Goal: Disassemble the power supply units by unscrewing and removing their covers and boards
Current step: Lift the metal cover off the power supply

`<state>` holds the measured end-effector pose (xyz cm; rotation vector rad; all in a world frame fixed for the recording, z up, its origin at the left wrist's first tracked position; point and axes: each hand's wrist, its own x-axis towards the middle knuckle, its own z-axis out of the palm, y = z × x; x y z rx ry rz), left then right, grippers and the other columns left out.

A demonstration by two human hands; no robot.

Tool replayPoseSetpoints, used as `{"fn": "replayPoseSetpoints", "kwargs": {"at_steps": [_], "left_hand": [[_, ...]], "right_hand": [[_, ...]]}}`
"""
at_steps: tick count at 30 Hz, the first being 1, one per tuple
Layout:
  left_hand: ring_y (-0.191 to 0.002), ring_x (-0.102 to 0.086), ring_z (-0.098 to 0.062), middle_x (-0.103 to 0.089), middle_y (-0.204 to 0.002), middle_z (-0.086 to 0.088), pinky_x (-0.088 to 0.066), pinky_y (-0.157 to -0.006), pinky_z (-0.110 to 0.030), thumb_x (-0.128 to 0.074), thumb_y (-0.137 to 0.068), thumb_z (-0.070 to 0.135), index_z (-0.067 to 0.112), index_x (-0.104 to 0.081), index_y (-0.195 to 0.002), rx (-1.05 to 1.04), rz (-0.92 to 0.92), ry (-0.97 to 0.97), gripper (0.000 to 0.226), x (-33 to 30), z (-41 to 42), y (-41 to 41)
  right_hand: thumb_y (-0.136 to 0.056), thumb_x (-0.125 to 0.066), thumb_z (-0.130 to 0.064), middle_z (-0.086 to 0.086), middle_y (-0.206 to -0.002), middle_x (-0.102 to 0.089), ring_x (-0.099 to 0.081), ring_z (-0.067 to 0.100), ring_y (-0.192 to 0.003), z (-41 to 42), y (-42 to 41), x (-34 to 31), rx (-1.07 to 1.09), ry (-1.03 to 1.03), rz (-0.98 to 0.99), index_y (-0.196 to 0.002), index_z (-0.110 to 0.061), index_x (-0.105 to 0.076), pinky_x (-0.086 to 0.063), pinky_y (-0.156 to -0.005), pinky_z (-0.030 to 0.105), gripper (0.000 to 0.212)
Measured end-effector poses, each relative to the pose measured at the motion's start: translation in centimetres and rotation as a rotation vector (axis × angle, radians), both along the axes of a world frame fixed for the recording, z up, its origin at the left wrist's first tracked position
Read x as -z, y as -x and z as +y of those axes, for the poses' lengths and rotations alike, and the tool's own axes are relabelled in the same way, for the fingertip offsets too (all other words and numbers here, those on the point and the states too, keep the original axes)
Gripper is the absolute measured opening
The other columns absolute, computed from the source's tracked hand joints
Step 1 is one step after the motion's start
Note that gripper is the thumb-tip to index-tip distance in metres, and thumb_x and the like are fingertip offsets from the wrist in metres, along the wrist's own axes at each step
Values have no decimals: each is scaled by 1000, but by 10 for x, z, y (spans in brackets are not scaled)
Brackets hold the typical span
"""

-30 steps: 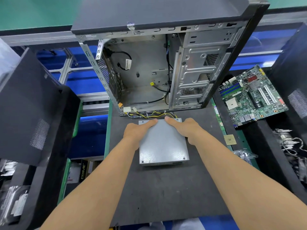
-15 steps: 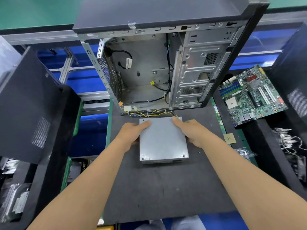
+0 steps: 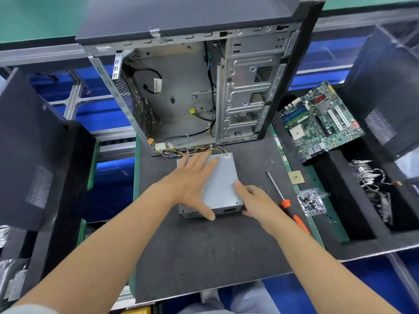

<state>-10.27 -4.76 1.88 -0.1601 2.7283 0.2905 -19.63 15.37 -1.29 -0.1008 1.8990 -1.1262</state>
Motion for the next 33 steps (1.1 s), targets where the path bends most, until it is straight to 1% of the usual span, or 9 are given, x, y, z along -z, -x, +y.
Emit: {"fn": "replayPoseSetpoints", "kwargs": {"at_steps": [6, 11, 14, 18, 21, 24, 27, 31, 33], "left_hand": [[-145, -7, -27, -10, -156, 0, -13, -118, -48, -67, -44, 82, 29, -4, -153, -5, 79, 55, 136, -7, 7, 3], [-140, -14, -27, -16, -152, 0, -18, -116, -47, -68, -40, 81, 32, -9, -149, -70, 89, 47, 134, -9, 14, 2], [-136, -18, -28, -20, -148, -2, -20, -111, -45, -67, -40, 81, 30, -11, -149, -120, 109, 68, 133, -8, 19, -1], [-131, -22, -30, -22, -144, -4, -22, -107, -47, -65, -40, 80, 29, -10, -148, -225, 143, 85, 131, -3, 31, -6], [-129, -22, -31, -23, -145, -6, -23, -106, -48, -63, -39, 80, 31, -8, -147, -317, 154, 71, 131, 0, 43, -8], [-125, -22, -30, -23, -143, -7, -23, -105, -49, -63, -39, 80, 31, -12, -147, -428, 190, 62, 129, 3, 60, -9], [-122, -22, -31, -23, -139, -9, -21, -101, -49, -58, -43, 84, 31, -14, -145, -534, 213, 66, 123, 5, 82, -11], [-121, -23, -33, -20, -142, -11, -22, -98, -49, -49, -55, 89, 32, -11, -146, -676, 192, 28, 114, 5, 111, -15], [-120, -21, -31, -18, -141, -9, -23, -95, -45, -52, -55, 90, 34, -5, -148, -739, 144, -38, 119, 4, 114, -19]], "right_hand": [[-78, -50, -78, -9, -112, -67, -64, 17, -109, 16, -15, 1, 75, 31, 4, -105, -34, -60, -52, -98, 41, 54], [-69, -52, -83, -27, -115, -58, -55, 4, -114, 23, -27, 0, 97, 87, 4, -111, -41, -59, -45, -102, 33, 60], [-82, -64, -65, -27, -116, -64, -57, -8, -112, 25, -35, -1, 66, 160, 33, -118, -39, -58, -43, -88, 16, 45], [-92, -68, -32, -18, -113, -69, -61, -13, -100, 22, -42, 4, 152, 240, 107, -126, -31, -58, -46, -74, 7, 35], [-94, -64, -26, -15, -116, -64, -59, -14, -99, 16, -48, 8, 251, 240, 150, -134, -29, -50, -45, -80, 12, 42], [-95, -61, -33, -12, -128, -59, -54, 3, -119, 14, -56, 12, 374, 207, 177, -142, -29, -44, -42, -98, 25, 51], [-97, -53, -41, -10, -134, -58, -52, 13, -124, 14, -60, 13, 355, 187, 179, -148, -31, -39, -43, -106, 37, 54], [-101, -48, -36, -12, -135, -54, -54, 7, -117, 13, -60, 10, 355, 210, 195, -156, -30, -24, -44, -93, 25, 60], [-102, -48, -31, -14, -138, -51, -52, 6, -118, 12, -56, 8, 340, 208, 196, -157, -29, -20, -44, -95, 23, 61]]}}
